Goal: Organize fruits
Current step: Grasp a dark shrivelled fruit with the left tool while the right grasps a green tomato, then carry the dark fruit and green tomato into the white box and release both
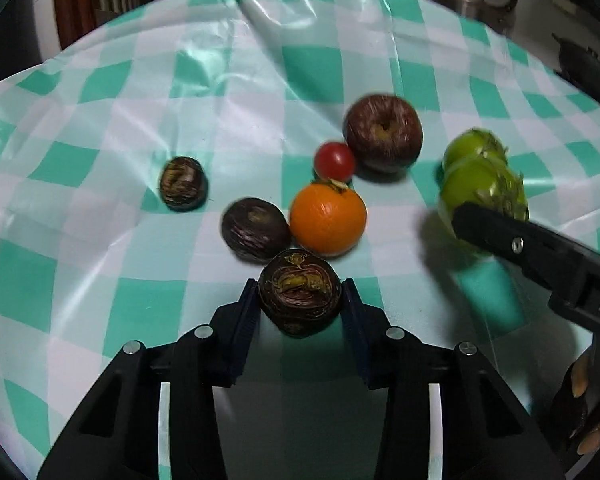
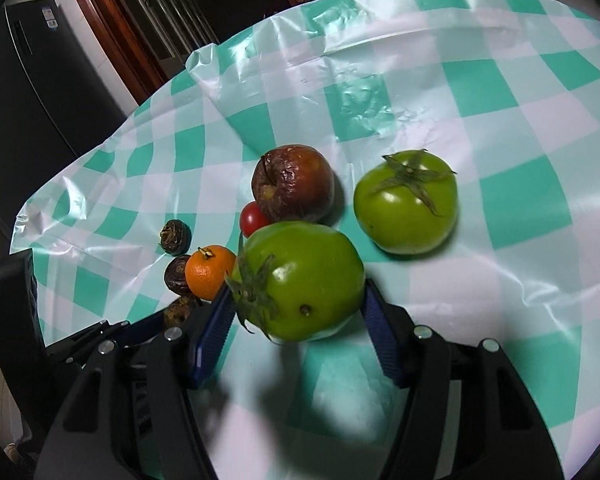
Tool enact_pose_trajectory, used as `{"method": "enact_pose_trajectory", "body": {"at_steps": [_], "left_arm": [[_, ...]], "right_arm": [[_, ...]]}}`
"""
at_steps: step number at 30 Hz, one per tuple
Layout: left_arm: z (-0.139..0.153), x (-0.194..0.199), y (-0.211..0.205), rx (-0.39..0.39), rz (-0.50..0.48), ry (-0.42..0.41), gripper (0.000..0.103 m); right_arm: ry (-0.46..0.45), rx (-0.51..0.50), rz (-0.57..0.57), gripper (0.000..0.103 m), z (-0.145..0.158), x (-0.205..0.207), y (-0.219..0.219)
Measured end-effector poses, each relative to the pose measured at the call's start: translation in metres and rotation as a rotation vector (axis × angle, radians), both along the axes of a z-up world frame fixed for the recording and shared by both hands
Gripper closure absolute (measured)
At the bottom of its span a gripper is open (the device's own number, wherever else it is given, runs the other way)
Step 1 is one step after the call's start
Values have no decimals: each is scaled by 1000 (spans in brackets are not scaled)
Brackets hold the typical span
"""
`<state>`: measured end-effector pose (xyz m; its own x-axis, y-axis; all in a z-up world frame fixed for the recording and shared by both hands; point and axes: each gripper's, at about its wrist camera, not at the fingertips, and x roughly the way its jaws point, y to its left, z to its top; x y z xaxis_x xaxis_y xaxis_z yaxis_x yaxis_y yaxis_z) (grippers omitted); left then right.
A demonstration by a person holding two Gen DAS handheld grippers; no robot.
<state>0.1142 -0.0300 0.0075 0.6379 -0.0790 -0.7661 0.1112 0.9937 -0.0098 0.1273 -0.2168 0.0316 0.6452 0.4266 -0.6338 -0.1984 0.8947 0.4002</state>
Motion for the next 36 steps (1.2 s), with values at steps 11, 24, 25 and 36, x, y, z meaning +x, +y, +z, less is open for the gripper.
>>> {"method": "enact_pose_trajectory", "body": {"at_steps": [11,24,25,36], "left_arm": [[18,-78,34,-21,16,-86,63],[27,-181,91,28,62,-119,63],[25,-189,99,26,73,-116,63],[14,-268,173,29,193,-101,63]], "right_arm": [[38,21,48,39,-2,-46,7],[29,55,230,39,3,-146,60],[26,54,240,39,3,-153,65],[-44,7,451,39,13,-221,142]]}}
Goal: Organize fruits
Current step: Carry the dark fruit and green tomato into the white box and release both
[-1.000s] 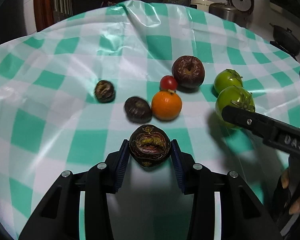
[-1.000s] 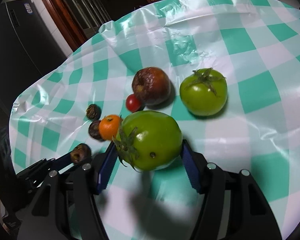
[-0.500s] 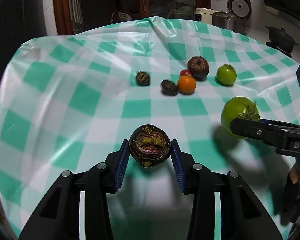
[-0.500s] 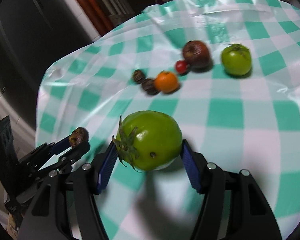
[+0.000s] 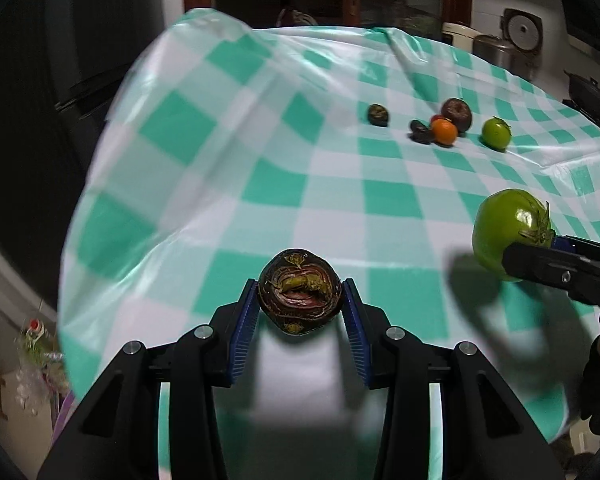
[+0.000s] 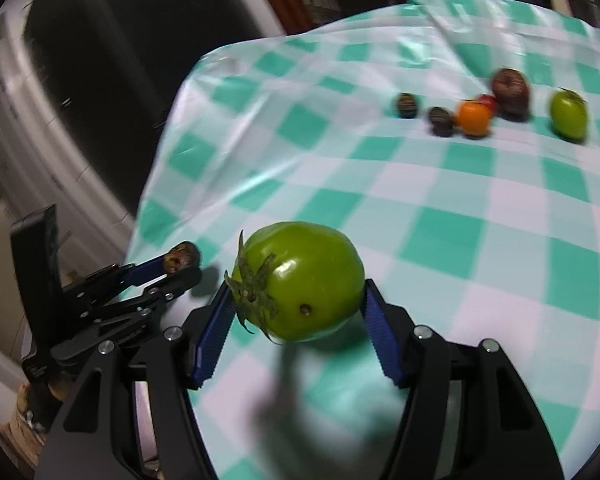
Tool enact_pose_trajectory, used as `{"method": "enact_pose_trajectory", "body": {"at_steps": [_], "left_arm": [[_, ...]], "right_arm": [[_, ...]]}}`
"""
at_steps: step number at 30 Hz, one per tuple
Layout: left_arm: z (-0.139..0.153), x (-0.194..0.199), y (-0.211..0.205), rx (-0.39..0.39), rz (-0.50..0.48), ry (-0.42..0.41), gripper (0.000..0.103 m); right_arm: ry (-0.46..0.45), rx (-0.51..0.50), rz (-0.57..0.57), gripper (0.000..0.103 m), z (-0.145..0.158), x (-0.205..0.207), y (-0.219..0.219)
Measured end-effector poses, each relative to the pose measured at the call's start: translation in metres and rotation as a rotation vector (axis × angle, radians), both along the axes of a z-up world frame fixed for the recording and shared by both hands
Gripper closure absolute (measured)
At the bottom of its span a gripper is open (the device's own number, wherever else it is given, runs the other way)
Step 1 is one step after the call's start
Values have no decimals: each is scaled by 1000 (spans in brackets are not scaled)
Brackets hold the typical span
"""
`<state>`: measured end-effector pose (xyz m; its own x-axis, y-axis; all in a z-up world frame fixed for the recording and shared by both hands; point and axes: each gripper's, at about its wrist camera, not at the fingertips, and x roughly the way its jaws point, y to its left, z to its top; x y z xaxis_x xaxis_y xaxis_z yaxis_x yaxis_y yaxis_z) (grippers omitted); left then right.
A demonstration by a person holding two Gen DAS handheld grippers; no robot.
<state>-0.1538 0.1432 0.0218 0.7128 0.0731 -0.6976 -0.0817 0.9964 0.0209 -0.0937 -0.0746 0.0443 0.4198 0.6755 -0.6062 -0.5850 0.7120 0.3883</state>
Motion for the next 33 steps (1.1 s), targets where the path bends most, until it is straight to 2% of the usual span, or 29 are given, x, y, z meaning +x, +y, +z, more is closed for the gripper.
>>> {"method": "enact_pose_trajectory", "body": {"at_steps": [3,13,17,20,24,29,33], "left_arm": [[1,-20,17,23,35,-11,63],[2,-98,82,6,157,-52,63],[-4,-127,108,33,228,-30,63],[-13,-142,126,26,265,0,63],[-41,-155,152,34,326,91,63],[-86,-162,176,68,369,257,62],[-131,-170,202,9,418,411,63]], "right_arm": [[-25,-17,66,39,3,-19,22],[-126,-76,308,39,9,-90,96],[-165,-93,428,39,11,-118,125],[-187,-130,530,39,6,-140,150],[-177,-205,665,39,-12,-165,187],[-147,-383,779,39,-57,-182,243],[-151,-531,834,39,-94,-190,283]]}}
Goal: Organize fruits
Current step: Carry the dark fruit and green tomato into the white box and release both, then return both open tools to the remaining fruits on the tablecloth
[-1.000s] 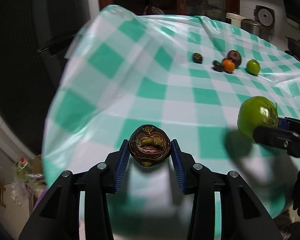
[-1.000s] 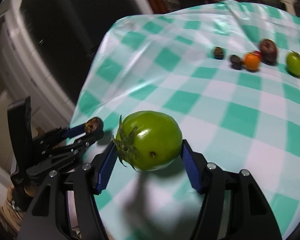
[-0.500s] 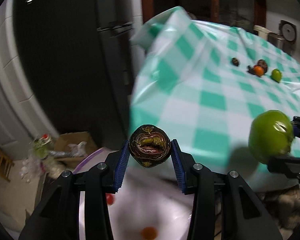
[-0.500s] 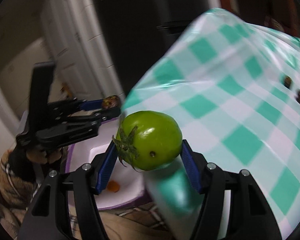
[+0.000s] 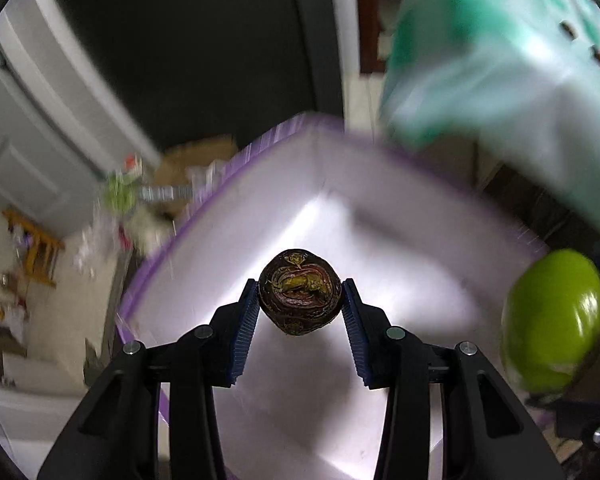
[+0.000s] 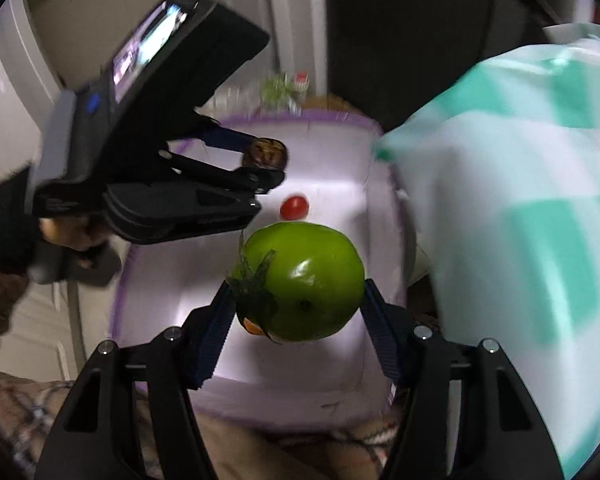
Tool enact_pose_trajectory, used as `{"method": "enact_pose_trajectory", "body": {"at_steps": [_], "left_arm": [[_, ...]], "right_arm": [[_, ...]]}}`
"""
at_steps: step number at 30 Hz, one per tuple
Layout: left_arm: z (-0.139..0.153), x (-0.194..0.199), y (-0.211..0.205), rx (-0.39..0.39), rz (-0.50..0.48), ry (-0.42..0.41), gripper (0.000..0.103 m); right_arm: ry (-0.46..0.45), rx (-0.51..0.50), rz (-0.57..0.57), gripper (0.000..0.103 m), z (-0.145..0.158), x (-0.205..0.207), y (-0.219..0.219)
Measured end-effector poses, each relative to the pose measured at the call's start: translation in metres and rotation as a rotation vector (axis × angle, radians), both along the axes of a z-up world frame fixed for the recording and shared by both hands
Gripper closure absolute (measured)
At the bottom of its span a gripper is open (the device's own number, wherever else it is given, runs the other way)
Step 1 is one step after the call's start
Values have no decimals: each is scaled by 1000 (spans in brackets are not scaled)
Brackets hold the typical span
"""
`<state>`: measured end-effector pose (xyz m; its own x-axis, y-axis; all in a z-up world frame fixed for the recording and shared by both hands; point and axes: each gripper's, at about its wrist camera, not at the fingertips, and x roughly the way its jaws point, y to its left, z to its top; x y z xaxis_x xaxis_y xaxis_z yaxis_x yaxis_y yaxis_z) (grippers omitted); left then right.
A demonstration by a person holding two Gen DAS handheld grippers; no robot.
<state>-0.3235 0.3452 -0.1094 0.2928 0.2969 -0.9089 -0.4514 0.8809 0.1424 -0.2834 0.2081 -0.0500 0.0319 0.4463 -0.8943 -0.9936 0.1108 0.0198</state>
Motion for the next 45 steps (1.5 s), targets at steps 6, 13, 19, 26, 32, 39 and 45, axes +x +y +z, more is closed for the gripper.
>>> {"method": "enact_pose_trajectory", "body": {"at_steps": [6,13,19,26,32,39,45], "left_arm": [[-52,-8,24,-68,46,163,63],[-78,-4,32,-112,56,270,63],[-91,-10,42,-169,111,333,62],[-88,-7,40,-155,110,334,30],[-70,-5,36,-108,108,281,24],[5,-10,25,121,99,80,15],[104,21,17,191,77,-193,15]], "right_arm": [[-47,-180,43,39,-48,-2,43],[-88,-343,90,39,-92,-8,69],[-81,-395,93,41,-110,-12,72],[-61,-346,57,33,-98,-6,68],[-67,-235,44,21,-62,-6,42],[-57,45,36,21,28,-7,-14],[-120,303,-41,13,117,14,-82]]}}
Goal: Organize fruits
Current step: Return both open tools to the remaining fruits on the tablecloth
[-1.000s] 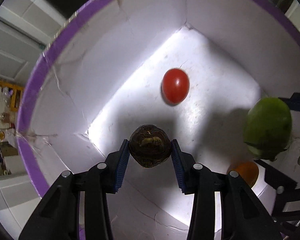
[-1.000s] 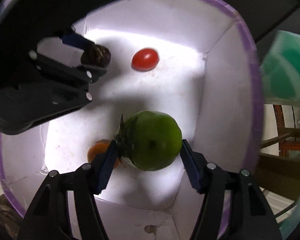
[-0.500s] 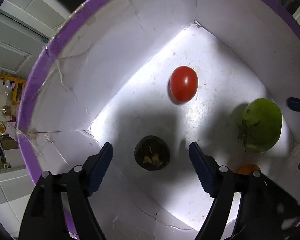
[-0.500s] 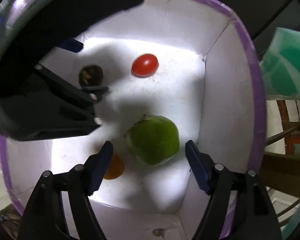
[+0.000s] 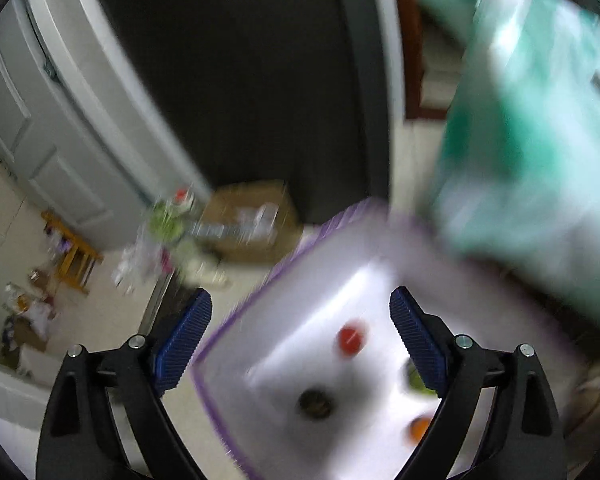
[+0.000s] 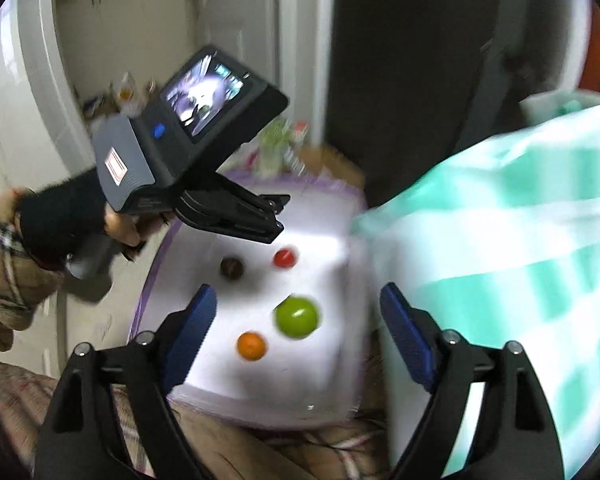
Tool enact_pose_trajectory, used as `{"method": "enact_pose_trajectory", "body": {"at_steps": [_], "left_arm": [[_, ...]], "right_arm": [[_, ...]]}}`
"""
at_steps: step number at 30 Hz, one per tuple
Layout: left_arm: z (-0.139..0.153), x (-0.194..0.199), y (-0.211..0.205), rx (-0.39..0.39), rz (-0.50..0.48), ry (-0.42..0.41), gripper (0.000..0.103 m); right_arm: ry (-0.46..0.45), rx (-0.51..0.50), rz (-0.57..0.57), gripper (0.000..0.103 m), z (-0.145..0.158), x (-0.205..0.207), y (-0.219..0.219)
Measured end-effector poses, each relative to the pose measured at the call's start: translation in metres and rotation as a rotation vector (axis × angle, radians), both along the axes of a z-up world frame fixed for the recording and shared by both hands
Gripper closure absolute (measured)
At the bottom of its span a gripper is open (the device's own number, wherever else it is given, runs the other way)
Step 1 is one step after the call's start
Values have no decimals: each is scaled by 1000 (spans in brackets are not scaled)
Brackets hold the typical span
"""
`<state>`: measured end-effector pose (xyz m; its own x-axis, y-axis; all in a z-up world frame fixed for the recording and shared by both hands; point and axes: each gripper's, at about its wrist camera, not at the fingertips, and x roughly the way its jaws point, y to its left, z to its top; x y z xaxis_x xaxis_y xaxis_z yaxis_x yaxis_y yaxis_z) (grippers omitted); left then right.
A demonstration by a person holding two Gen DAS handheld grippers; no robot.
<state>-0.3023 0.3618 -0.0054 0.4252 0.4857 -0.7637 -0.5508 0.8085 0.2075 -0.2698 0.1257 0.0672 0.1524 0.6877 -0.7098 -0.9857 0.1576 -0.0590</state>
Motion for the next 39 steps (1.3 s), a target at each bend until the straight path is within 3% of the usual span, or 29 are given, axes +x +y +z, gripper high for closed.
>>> {"method": "enact_pose_trajectory", "body": {"at_steps": [5,9,13,18,21,27,30,39], "left_arm": [[73,45,-67,-93,-210,-210,15],[97,108,-159,-155,-458,-247,15],[89,161,-243,-159,-630,-280,15],[74,237,-316,-197,-754,-260,15],[61,271,-345,-217,-759,-260,15],[36,307,-362,-325,-746,-244,15],[26,317,-355,-376,-710,-228,15],[18,326,-326,-527,-642,-231,15]], "right_arm": [[-88,108,-237,10,32,41,-69],[-84,131,-473,10,34,90,-139],[-31,160,-758,10,30,148,-219],[-4,194,-1012,7,17,205,-306],[46,166,-1171,7,-4,246,-350],[97,111,-1272,7,-33,312,-387],[142,107,-1308,7,-37,340,-394],[95,69,-1336,6,-33,412,-375]]}}
